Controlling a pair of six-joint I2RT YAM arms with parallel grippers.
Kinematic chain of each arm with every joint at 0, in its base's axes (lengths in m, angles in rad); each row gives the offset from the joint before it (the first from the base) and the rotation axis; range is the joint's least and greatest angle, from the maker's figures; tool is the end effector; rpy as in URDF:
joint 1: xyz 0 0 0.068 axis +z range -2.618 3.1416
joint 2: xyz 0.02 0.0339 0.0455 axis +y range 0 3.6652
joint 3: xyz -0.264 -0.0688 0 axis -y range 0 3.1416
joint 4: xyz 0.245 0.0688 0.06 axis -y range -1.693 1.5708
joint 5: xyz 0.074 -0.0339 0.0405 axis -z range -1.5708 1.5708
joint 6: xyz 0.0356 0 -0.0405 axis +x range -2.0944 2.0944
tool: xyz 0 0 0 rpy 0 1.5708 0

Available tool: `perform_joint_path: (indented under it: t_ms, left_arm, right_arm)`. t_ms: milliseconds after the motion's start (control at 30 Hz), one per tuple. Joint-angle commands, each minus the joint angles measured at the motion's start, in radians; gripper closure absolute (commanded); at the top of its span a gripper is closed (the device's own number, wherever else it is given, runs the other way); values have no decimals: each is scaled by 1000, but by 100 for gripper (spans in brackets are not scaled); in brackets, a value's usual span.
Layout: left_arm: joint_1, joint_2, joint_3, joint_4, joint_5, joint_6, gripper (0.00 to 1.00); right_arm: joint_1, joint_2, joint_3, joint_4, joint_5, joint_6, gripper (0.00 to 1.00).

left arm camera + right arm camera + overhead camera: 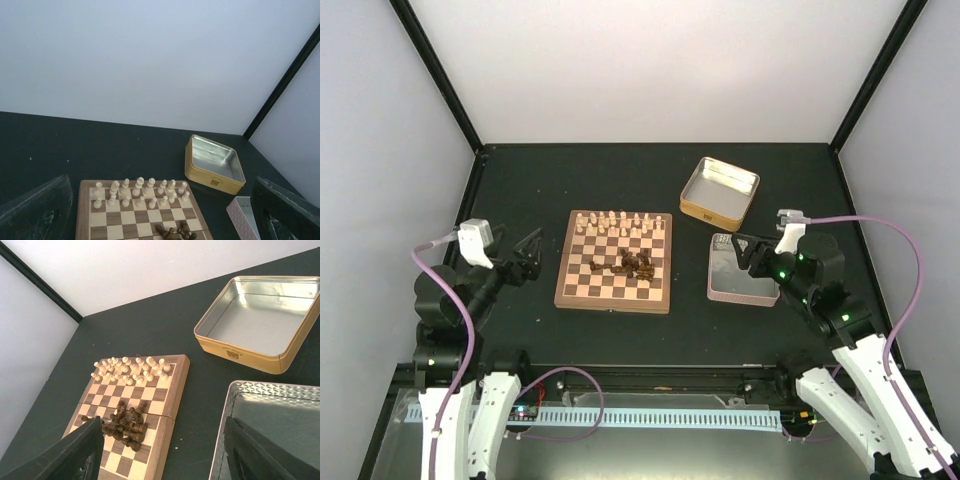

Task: Set up the chess pieces on the board
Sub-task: Pick up the chess piece from the chessboard.

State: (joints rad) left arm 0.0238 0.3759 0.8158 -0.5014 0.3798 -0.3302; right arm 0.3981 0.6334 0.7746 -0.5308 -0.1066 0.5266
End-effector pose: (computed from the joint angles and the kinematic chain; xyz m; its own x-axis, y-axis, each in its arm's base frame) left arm 0.0777 -0.0114 0.3625 -0.1709 -0.3053 -0.9368 0.3091 0.8862 -0.3452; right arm 0.1299 0.0587 0.3221 -0.5420 0.3142 -0.7794 -0.2357 0.8334 0.4999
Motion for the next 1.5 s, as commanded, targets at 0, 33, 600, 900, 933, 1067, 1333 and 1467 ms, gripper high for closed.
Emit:
perform_joint_path:
  t_ms: [0, 33, 600, 900, 933, 1067, 1333, 1467]
  left_arm:
    - [-3, -23, -2, -13, 40, 11, 1]
    - [-3, -30, -14, 2, 25, -3, 1]
    - [-45, 92, -274, 344, 304, -237, 1]
    - [-268, 332, -232, 190, 17, -283, 21]
    - [-287, 360, -223, 172, -9, -288, 26]
    - [-363, 475, -200, 165, -59, -310, 41]
    - [-588, 738, -51, 130, -204, -300, 49]
    - [-664, 857, 17, 100, -271, -287, 48]
  right_arm:
    - [5, -38, -17, -1, 28, -21, 32]
    - [5, -51, -30, 16, 30, -23, 31]
    - [5, 47, -198, 287, -178, 21, 14]
    - [5, 207, -180, 345, -120, 66, 18]
    - [5, 216, -179, 346, -112, 75, 19]
    - [5, 245, -182, 340, -76, 102, 25]
    - [5, 254, -185, 301, -25, 113, 30]
    - [5, 247, -194, 293, -11, 116, 30]
